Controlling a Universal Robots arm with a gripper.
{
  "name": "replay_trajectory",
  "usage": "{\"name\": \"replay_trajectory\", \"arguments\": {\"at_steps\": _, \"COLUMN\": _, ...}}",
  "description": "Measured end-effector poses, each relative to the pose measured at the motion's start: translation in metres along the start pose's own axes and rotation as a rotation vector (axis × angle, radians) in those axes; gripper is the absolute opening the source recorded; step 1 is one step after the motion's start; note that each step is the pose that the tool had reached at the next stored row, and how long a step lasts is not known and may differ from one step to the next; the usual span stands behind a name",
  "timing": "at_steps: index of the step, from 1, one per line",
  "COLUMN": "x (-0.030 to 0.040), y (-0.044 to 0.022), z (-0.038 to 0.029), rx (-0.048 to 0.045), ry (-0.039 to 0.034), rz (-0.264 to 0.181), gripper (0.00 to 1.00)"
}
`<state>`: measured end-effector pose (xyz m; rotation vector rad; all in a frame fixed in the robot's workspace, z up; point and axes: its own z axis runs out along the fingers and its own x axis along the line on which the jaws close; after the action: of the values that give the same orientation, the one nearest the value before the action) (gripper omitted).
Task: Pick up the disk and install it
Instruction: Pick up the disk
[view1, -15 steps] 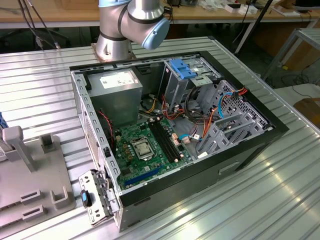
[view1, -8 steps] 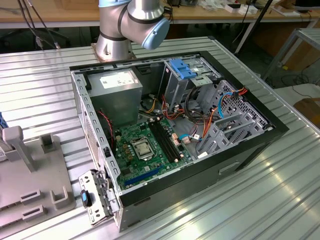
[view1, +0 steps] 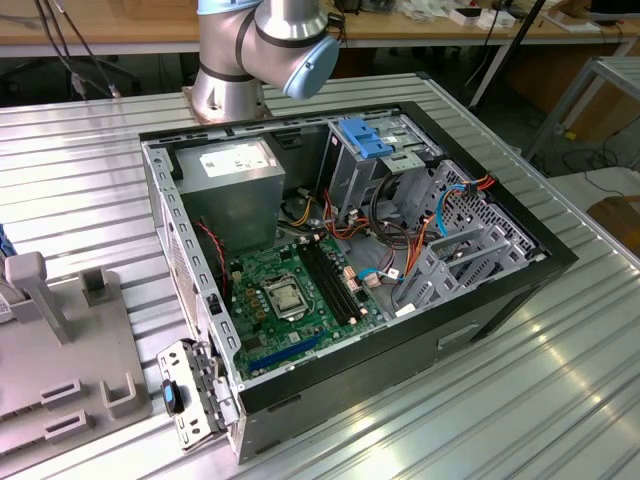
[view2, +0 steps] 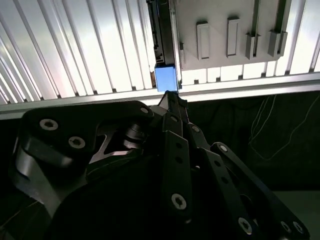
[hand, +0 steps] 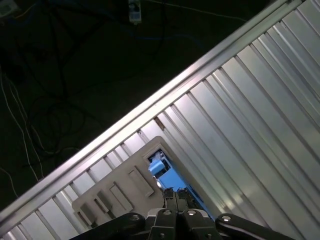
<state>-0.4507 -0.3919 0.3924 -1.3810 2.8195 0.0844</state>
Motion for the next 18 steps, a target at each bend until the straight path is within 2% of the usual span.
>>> {"name": "replay_trajectory", "arguments": {"at_steps": 12, "x": 0.0019, "y": 0.0020, "z": 0.0001, "rx": -0.0014, "ry": 0.0027, "rz": -0.056, "gripper": 0.11}}
{"name": "replay_trajectory", "arguments": {"at_steps": 18, "x": 0.0026, "y": 0.0029, "z": 0.0000, "rx": -0.0029, "ry": 0.0056, "rz": -0.115, "gripper": 0.11}}
